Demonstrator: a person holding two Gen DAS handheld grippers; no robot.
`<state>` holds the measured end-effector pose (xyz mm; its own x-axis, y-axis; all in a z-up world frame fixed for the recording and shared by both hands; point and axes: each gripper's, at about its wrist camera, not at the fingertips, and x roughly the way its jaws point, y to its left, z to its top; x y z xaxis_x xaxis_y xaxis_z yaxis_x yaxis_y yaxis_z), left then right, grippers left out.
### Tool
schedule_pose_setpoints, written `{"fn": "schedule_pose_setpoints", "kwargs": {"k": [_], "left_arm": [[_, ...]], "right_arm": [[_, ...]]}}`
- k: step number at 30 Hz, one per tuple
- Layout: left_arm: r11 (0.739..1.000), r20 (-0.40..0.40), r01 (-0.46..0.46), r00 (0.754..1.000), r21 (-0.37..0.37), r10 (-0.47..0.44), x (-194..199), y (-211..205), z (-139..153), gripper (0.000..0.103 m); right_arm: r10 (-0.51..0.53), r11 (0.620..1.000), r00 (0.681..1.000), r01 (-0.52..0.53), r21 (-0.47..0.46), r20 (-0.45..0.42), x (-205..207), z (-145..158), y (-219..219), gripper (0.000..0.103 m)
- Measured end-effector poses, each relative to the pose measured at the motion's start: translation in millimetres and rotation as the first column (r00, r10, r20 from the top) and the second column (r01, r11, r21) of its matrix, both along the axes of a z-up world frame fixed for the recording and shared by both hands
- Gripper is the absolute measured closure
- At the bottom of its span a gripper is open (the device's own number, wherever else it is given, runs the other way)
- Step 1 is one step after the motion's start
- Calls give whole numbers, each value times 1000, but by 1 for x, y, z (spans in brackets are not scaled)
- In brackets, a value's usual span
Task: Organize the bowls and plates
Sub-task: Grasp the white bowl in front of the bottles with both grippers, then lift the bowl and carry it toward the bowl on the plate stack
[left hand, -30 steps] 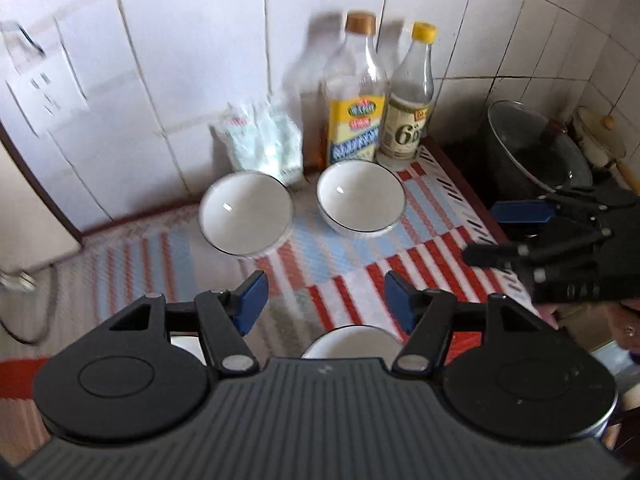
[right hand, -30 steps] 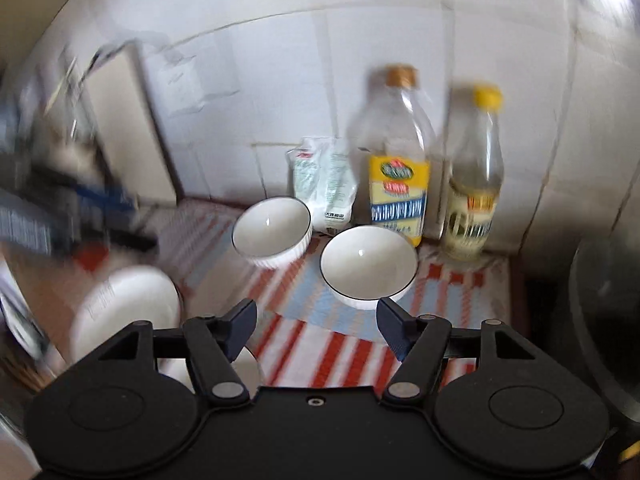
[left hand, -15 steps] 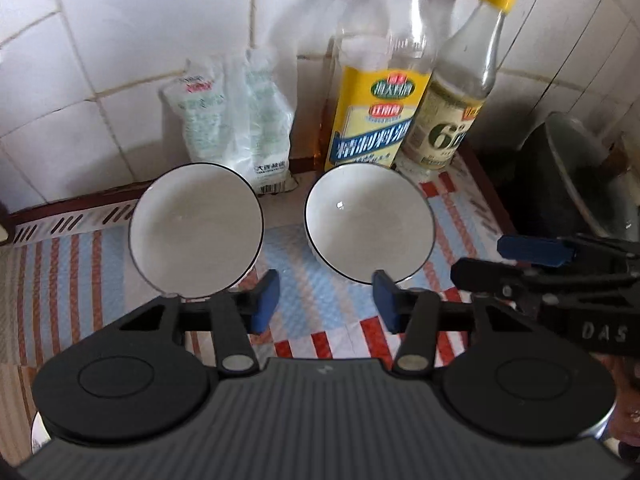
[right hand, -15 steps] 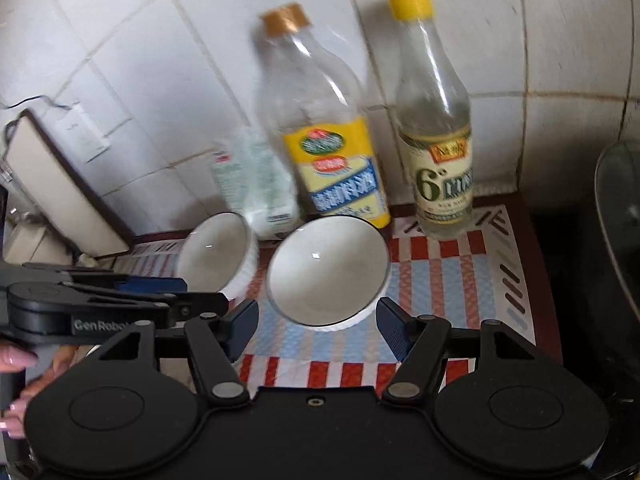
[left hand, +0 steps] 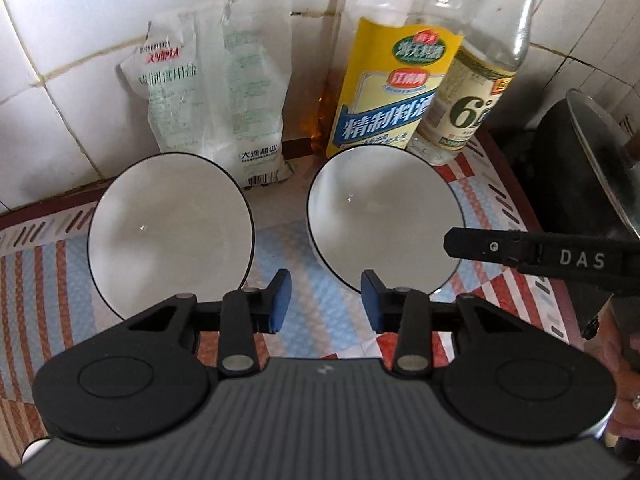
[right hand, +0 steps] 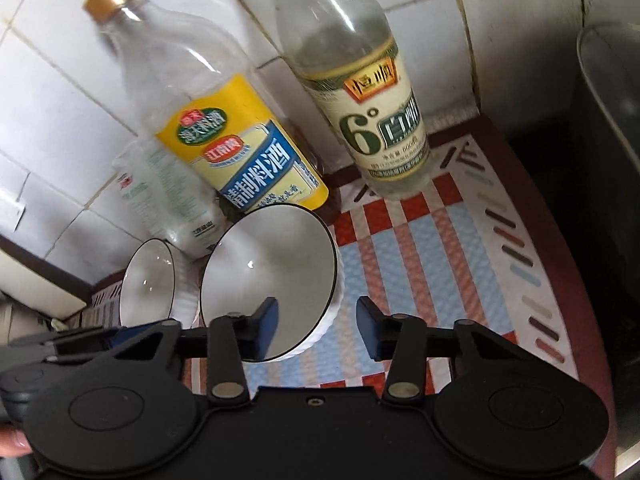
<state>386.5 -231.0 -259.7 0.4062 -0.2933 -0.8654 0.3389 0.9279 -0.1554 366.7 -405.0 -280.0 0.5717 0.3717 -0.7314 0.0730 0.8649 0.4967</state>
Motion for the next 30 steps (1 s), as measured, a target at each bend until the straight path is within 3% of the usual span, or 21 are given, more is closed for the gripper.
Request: {"fn": "schedule_pose_setpoints", "kwargs": {"k": [5,8,11,13,18,21,25,30], "left_arm": [[999,26,19,1000,-44,-18,10,2,-6,70],[998,66,56,996,21,-57,11,-7,-11,70],[999,43,28,999,37,-30,18,-9,-20,87],[1000,29,8,1000,-2,-8,21,-8,-21,89],[999,37,30,999,-12,-29,13,-8,-16,90],[998,31,43,999,40,-44,3,-12,-12,91],[997,14,41,999,68,-42,-18,-13,-3,91],[997,27,18,999,73,-20,-50,-6,15,91]], "right_arm": [[-23,1000,999,23,-21,-25,9,-11,6,63],[-57,998,998,55,-38,-41,15,-17,9,72],[-100,994,993,97,-45,-58,21,-23,9,78],[-112,994,992,111,-21,-50,21,-25,9,88],[-118,988,993,114,-109,-27,17,-19,20,89],[-118,989,993,115,-94,-28,8,-15,21,90],[-96,980,994,87,-181,-44,-8,0,35,90],[-46,976,998,35,-215,-46,-32,15,42,90]]}}
